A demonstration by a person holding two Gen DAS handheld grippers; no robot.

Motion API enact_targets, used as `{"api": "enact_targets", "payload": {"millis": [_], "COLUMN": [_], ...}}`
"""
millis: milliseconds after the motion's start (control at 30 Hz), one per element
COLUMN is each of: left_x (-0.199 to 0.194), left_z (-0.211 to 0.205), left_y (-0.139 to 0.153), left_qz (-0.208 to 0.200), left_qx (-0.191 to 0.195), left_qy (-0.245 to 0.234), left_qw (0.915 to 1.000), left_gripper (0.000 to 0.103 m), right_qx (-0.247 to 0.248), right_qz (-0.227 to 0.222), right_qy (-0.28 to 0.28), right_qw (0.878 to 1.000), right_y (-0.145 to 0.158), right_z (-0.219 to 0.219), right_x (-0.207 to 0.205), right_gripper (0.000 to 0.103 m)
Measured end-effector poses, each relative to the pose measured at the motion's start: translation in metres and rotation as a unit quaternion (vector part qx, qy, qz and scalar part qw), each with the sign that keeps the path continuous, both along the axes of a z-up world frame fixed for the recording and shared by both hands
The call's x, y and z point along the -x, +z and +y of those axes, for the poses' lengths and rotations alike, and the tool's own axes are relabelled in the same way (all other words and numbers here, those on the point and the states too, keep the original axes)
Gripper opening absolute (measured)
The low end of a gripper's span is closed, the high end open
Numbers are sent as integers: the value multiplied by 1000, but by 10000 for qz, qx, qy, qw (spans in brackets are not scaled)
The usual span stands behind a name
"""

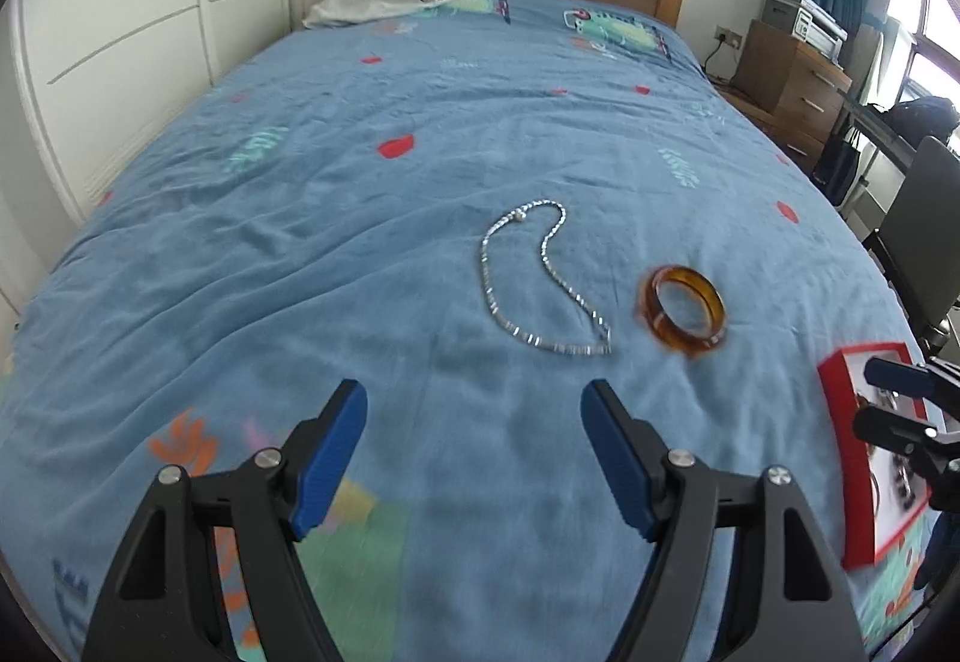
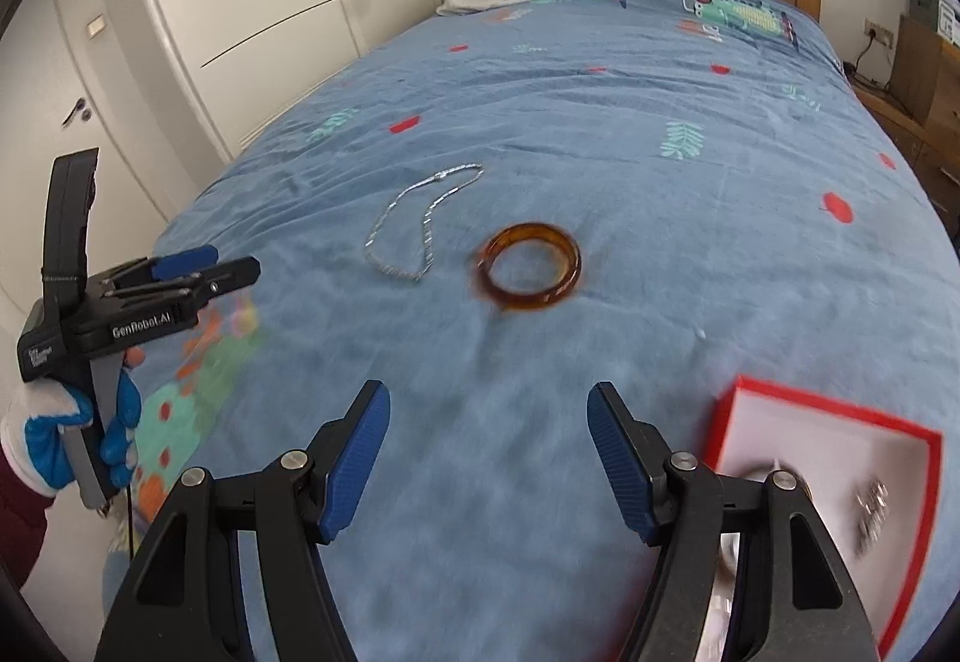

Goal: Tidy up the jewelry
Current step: 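Grasp the amber bangle with the right tool while the left tool grasps the silver chain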

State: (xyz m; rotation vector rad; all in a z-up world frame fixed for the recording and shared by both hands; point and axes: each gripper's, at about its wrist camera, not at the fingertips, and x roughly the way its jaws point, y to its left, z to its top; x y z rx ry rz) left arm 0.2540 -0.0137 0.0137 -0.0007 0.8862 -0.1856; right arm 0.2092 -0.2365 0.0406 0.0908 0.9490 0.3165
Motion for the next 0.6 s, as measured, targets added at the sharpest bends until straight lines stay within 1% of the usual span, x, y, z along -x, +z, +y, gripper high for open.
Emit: {"api": "enact_targets", "payload": {"millis": [133, 300, 433, 600], "left_x": [-38, -81, -105, -122], "left_z": [-15, -36, -48, -51], "left_y": [-15, -31, -45, -61], "left_qz": [101, 223, 297, 395], "left_qx": [77, 217, 132, 57], "left_qy": [-71, -139, -115, 41], "left_qw": [9999, 9994, 9994, 9992], "left_gripper": [72, 72, 72, 72], "right_qx": [-92, -141, -167, -253], "right_qz": [106, 179, 218, 264], "right_qy": [-122, -209, -249, -276], "right_qw": [9998, 9995, 9993, 9989], "right_y": [-18, -36, -48, -58], "right_z": [-5, -11, -16, -19], "right_x": [-36, -65, -79, -95], "right_gripper": [67, 67, 67, 67]}}
